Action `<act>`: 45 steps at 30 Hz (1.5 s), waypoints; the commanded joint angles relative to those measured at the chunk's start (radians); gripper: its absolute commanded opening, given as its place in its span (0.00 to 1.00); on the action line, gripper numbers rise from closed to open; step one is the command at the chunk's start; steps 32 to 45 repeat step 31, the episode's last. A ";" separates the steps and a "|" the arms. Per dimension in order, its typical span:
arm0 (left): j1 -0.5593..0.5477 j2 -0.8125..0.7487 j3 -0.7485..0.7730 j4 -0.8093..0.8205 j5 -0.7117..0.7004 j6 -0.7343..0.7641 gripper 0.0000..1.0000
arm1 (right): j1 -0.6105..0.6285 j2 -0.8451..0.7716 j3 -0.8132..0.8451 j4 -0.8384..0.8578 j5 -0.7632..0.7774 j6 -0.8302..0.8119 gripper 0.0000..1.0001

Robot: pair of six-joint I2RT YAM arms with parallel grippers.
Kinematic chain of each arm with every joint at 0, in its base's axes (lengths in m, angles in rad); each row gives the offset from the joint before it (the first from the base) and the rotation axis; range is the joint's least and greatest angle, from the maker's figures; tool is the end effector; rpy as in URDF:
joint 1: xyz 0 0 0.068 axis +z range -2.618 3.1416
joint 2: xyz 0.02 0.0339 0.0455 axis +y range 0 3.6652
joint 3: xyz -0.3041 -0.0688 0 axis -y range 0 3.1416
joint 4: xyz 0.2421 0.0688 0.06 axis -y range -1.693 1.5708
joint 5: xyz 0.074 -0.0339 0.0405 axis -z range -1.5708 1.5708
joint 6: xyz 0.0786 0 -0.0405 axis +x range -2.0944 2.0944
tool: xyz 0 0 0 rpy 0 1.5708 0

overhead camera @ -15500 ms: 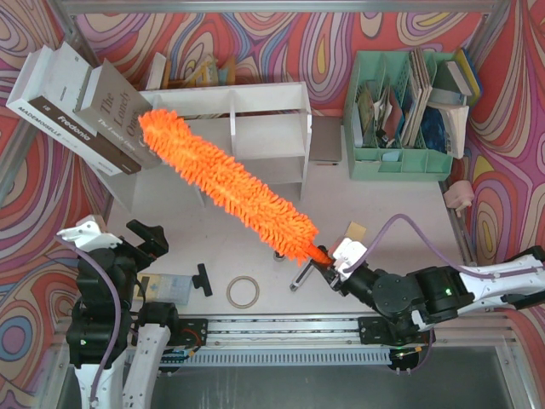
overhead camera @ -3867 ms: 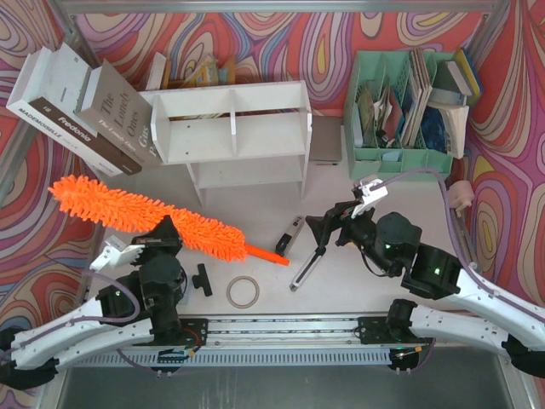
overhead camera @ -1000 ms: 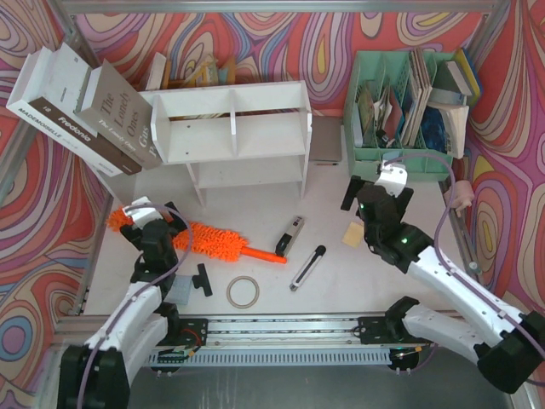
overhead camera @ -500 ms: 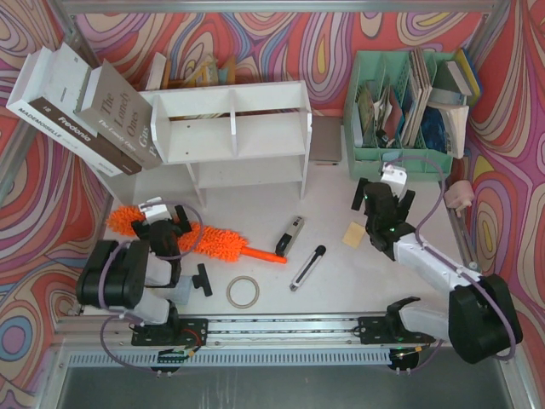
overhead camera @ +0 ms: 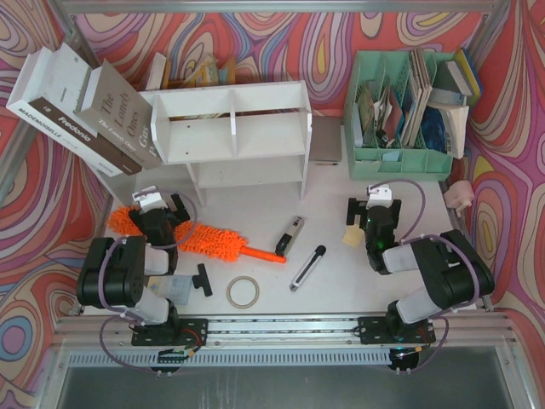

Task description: Dust the bookshelf with a duster

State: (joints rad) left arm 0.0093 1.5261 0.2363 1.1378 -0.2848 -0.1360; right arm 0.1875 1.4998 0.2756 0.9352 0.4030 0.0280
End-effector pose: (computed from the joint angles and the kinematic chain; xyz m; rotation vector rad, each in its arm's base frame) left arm 0.2787 0.0247 0.1787 -0.3333 1.6863 0.1514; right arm 0.2782 0.0214 0.1678 0.1315 1.8372 -0.2237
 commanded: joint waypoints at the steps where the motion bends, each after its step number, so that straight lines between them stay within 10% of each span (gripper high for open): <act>1: 0.008 -0.007 0.016 -0.037 -0.005 -0.021 0.98 | -0.073 0.074 -0.008 0.348 -0.225 -0.084 0.99; 45: 0.006 -0.008 0.017 -0.038 -0.005 -0.021 0.98 | -0.163 0.182 0.075 0.269 -0.387 -0.041 0.99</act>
